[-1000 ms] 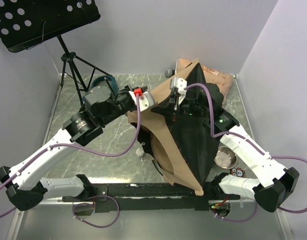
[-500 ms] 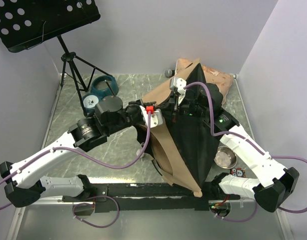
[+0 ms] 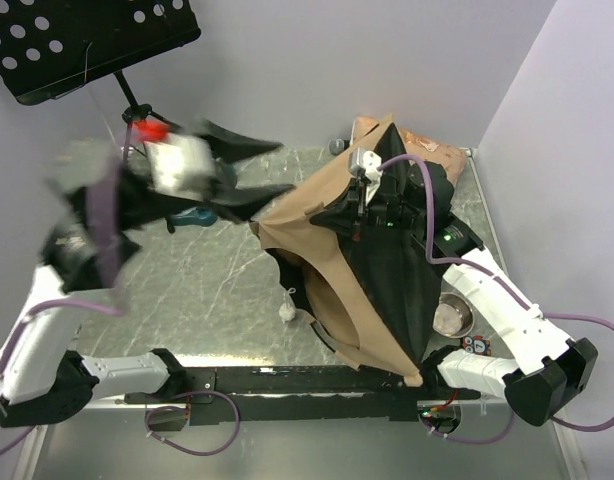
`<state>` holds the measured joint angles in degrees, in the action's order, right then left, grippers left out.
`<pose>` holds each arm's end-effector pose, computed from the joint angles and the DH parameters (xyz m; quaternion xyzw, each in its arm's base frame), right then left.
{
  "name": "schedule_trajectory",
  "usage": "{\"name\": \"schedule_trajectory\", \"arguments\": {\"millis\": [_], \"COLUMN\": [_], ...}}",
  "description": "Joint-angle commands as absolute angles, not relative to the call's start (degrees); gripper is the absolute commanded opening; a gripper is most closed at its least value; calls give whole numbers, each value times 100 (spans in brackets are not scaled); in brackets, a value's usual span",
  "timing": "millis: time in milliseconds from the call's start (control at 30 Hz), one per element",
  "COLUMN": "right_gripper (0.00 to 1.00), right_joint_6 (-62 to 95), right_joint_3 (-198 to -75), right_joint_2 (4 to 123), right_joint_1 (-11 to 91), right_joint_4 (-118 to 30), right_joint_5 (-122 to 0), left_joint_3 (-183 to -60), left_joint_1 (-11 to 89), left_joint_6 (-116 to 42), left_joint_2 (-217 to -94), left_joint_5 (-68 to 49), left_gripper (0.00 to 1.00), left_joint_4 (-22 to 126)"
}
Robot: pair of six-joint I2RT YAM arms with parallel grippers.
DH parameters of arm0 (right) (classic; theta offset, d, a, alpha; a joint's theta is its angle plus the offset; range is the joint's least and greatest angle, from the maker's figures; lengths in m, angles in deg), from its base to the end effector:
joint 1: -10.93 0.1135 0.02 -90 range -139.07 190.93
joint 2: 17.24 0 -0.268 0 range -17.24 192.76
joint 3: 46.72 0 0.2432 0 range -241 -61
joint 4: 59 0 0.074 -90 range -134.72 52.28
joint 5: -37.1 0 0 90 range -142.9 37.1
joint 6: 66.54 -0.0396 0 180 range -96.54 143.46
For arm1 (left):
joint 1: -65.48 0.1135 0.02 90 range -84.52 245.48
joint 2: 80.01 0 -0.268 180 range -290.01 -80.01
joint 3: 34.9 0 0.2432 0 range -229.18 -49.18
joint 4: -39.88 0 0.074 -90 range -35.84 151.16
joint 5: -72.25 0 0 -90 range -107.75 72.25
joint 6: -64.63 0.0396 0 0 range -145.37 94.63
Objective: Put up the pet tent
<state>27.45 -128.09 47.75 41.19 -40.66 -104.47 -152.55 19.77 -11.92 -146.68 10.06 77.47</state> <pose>0.1904 0.1470 0.4216 -0.4795 0.5298 0.4468 0.5383 0.1076 -0.1368 0.5738 0.4610 0.4302 -0.3547 0.6904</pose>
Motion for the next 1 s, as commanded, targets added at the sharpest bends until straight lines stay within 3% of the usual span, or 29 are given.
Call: {"name": "schedule_trajectory", "arguments": {"millis": [0,167,300,533,733,967], "right_gripper": [0,0,0,0,0,0], "right_joint_6": [2356,1907,1758,1739,1960,1916], "right_joint_3": [-13026,-12991,-12938,-12964,-13044,-13044], "right_joint_2": [4683,4675,4640,4604,4587,4595], "right_joint_1": [3809,3659,3650,3641,3641,3641], "right_joint_4": [-4427,-4682,-4805,-4806,-4621,-4595], "right_joint_5": [-10791,-10932,-11064,-11380,-11600,-11706], "left_joint_3": [-15931,-15949,-14784,-12610,-12012,-12098], "left_joint_1": [2644,3837,4561,4711,4711,4720], "left_joint_6": [-3465,-4671,-4157,-4065,-4435,-4549], "left_joint_2": [-14707,-14383,-13733,-12853,-12931,-13230], "left_joint_5": [2819,2514,2531,3023,3436,3787], "left_gripper": [60,56,52,45,44,43], "left_joint_4": [6668,5051,5396,4180,2685,2068]}}
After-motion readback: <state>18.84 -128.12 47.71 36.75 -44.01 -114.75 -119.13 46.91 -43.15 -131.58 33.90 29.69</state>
